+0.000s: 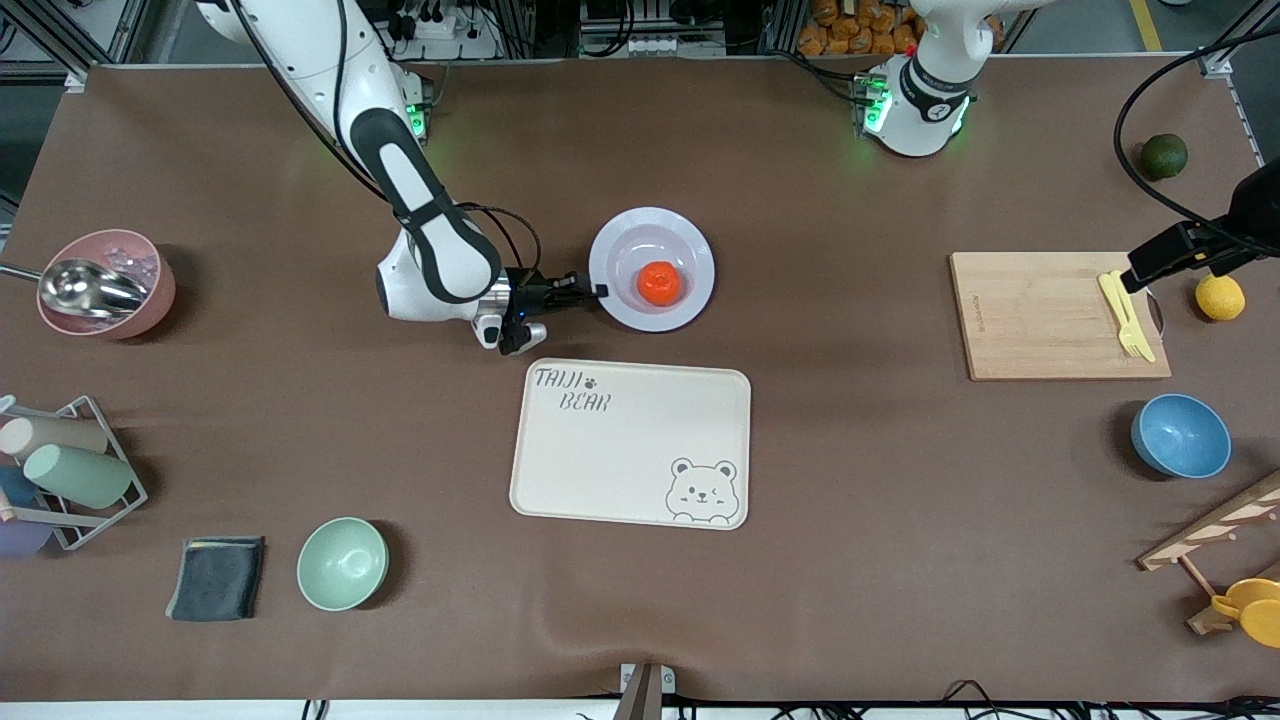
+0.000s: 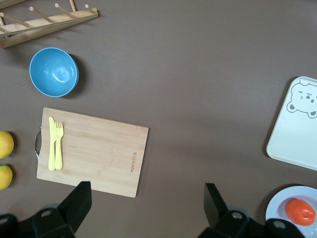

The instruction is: Place orange and plate with both arms

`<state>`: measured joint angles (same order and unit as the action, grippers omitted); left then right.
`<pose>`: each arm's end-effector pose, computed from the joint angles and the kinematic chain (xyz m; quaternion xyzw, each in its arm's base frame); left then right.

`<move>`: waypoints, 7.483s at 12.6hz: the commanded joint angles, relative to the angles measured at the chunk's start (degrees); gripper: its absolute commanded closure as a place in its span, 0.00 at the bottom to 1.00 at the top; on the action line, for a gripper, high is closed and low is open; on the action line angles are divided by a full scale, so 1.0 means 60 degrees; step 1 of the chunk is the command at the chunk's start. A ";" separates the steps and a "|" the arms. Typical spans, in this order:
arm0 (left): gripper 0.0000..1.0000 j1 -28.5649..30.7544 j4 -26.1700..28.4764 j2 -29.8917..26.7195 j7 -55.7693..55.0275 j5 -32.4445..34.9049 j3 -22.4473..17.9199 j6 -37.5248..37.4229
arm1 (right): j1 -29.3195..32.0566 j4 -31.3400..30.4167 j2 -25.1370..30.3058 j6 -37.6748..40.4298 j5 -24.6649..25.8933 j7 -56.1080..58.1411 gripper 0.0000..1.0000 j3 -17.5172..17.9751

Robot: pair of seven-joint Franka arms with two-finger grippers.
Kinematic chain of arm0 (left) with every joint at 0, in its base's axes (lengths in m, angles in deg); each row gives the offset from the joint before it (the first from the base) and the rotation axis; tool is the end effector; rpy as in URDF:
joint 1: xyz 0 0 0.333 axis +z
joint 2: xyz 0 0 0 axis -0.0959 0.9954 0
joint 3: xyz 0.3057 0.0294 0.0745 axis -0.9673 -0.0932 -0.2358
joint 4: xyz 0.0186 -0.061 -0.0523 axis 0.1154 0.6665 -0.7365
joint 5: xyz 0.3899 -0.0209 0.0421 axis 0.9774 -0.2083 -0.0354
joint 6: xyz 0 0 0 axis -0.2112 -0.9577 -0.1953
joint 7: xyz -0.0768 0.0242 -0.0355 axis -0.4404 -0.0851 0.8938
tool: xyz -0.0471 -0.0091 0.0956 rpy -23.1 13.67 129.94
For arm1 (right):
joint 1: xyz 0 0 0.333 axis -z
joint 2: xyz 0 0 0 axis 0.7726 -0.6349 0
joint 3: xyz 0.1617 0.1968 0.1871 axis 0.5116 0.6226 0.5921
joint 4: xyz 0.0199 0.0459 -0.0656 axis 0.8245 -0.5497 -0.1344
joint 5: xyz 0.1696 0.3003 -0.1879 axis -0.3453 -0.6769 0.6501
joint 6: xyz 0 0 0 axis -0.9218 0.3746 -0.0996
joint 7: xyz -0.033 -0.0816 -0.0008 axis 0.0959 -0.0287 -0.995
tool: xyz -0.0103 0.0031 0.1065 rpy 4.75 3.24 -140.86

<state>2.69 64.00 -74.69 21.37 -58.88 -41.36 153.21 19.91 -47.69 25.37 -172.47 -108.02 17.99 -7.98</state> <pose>0.5631 0.0037 0.6291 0.9951 0.0984 0.0043 0.0036 0.4226 0.3154 0.1460 -0.8616 -0.0210 0.1231 0.4920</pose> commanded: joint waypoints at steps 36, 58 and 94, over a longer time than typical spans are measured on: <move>0.00 -0.0031 0.0081 0.0117 0.0092 -0.0095 0.0145 0.0112 | 0.1407 0.3949 -0.2501 -0.1248 -0.1974 -0.0023 0.54 -0.0139; 0.00 -0.0046 0.0081 0.0131 0.0092 -0.0109 0.0145 0.0215 | 0.3325 0.4052 -0.0832 0.1777 0.5817 -0.5590 0.37 -0.0781; 0.00 -0.0016 0.0008 0.0102 0.0355 0.0138 0.0321 0.0244 | 0.5113 0.4989 0.4794 0.5181 1.5122 -0.4389 0.00 -0.0886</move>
<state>2.42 64.43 -73.79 21.57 -58.83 -39.47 154.27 50.69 -17.91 53.86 -141.12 -19.37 -7.81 -13.58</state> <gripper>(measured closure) 0.000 0.000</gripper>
